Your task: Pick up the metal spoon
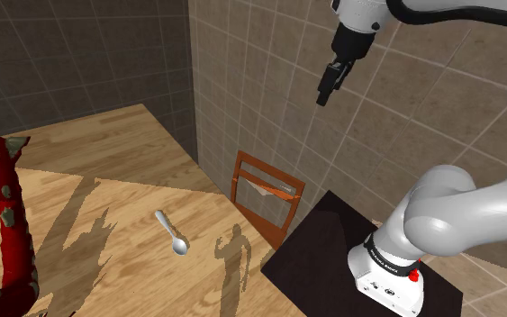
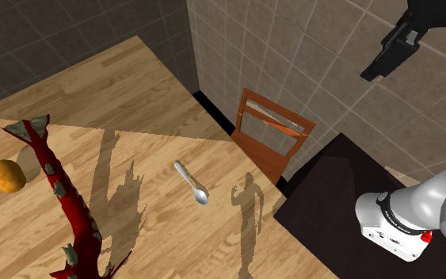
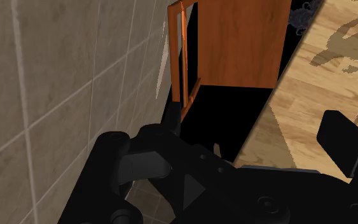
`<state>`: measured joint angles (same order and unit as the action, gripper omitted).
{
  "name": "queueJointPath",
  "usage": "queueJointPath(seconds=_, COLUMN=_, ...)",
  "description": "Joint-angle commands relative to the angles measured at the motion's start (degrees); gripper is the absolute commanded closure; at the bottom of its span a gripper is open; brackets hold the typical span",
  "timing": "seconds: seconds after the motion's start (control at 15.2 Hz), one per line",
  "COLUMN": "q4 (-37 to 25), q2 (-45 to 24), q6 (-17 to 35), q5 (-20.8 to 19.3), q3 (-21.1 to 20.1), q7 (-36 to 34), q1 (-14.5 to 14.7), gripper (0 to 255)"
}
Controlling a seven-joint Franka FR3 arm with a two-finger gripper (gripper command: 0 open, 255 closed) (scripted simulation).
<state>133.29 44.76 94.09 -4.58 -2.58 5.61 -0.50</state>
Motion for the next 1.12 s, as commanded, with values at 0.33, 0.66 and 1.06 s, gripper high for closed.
queueJointPath(seconds=0.33, q4=3.26, q2=-4.97, q6=6.50, q5=3.18, q3=-3.13, q7=-5.17, q1=0.98, gripper=0)
queueJointPath(seconds=0.66, q4=4.86, q2=-11.62, q6=13.30, q5=6.05, q3=-6.31, q7=-10.04, q1=1.95, gripper=0)
queueJointPath(seconds=1.06, q4=4.44, q2=-21.60, q6=21.43, q5=8.64, q3=-10.03, q7=-15.65, q1=3.00, gripper=0)
